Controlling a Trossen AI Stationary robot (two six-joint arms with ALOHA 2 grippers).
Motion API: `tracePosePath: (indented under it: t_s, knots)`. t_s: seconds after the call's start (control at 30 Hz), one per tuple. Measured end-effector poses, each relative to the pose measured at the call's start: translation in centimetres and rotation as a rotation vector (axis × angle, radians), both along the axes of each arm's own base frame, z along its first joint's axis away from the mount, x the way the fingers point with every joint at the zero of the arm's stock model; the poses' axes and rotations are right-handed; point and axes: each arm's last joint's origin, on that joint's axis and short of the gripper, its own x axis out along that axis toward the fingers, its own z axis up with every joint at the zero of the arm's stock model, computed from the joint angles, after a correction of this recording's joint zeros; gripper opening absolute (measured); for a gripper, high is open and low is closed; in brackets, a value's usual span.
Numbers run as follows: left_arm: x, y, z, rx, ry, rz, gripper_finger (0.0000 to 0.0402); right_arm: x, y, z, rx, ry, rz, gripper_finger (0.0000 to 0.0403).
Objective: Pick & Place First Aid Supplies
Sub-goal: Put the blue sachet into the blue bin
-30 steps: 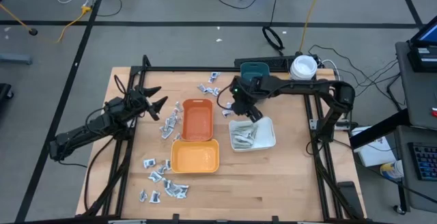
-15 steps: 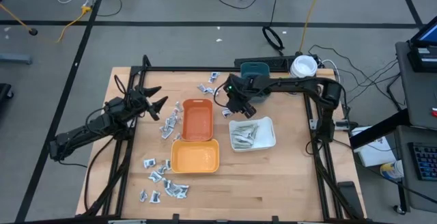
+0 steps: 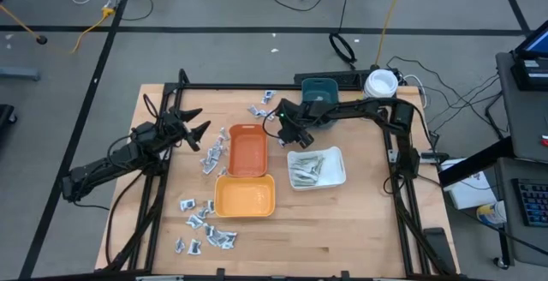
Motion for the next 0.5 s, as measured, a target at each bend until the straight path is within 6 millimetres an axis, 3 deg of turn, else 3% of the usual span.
tracePosePath:
  t_s: [0.17,0.4,0.5]
  knots:
    - [0.0,0.0,-0.01,0.0,0.001,0.0,0.0308,0.16,0.16,-0.27,0.002,0.002,0.006,0.0161]
    - [0.0,0.0,-0.01,0.0,0.001,0.0,0.0308,0.18,0.47,-0.36,0.007,0.01,0.014,0.0019]
    - [0.0,0.0,0.0,0.0,0.0,0.0,0.0308,0.09,0.5,-0.4,0.011,0.021,0.013,0.0011]
